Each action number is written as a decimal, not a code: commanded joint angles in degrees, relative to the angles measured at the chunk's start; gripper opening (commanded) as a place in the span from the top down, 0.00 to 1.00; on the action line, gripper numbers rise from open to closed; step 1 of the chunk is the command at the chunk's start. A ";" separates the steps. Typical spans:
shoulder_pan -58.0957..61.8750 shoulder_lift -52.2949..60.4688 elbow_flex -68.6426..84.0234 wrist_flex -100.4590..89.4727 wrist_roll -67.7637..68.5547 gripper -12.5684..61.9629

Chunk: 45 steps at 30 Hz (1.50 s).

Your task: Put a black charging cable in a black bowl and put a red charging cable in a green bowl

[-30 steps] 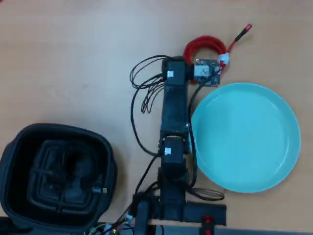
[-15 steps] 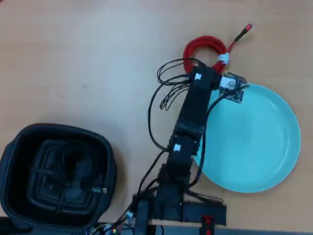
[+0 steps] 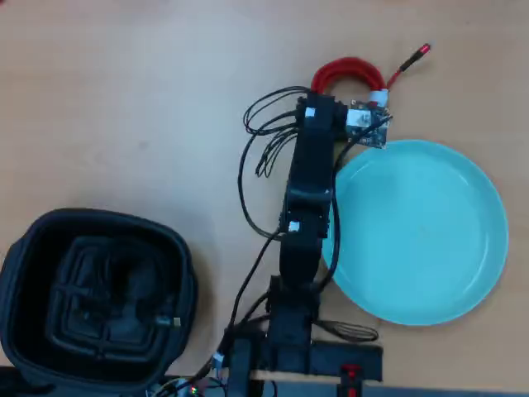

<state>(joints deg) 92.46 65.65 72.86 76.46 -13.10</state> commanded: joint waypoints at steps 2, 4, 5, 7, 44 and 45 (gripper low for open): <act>-0.09 2.64 -4.48 3.16 -0.53 0.41; 0.97 2.64 -5.98 3.16 -0.62 0.41; 1.76 2.64 -7.21 3.34 -0.79 0.41; 2.11 2.72 -9.67 3.43 -1.23 0.41; 4.04 -11.51 -16.08 8.09 -3.87 0.41; 3.43 -11.51 -16.08 9.76 -3.69 0.41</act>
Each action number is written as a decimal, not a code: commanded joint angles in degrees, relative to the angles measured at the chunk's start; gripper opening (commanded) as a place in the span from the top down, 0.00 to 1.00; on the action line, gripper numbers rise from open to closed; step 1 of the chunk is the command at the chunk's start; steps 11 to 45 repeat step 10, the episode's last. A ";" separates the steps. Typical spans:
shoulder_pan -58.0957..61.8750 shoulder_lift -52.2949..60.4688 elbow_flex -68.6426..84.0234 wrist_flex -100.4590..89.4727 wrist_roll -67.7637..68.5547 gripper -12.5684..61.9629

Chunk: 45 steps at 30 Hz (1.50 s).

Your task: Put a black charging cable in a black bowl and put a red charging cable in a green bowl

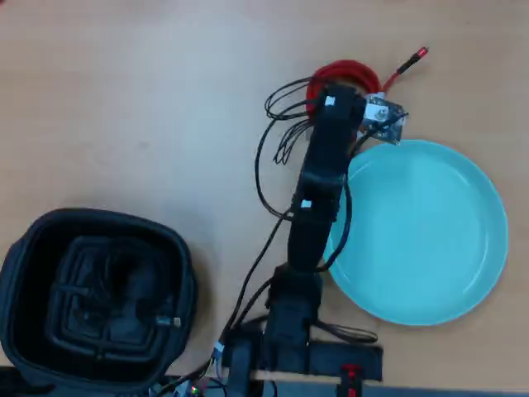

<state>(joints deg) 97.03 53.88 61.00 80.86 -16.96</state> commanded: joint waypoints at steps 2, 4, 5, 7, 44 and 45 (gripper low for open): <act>-1.76 0.35 -4.48 7.73 -0.09 0.41; -3.78 0.79 -4.48 8.53 -0.35 0.41; -5.27 0.79 -4.48 8.53 -0.62 0.41; -6.68 0.79 -4.75 8.35 -0.53 0.41; -6.68 0.62 -5.01 7.91 -0.18 0.41; -6.68 0.62 -5.01 7.91 -0.18 0.41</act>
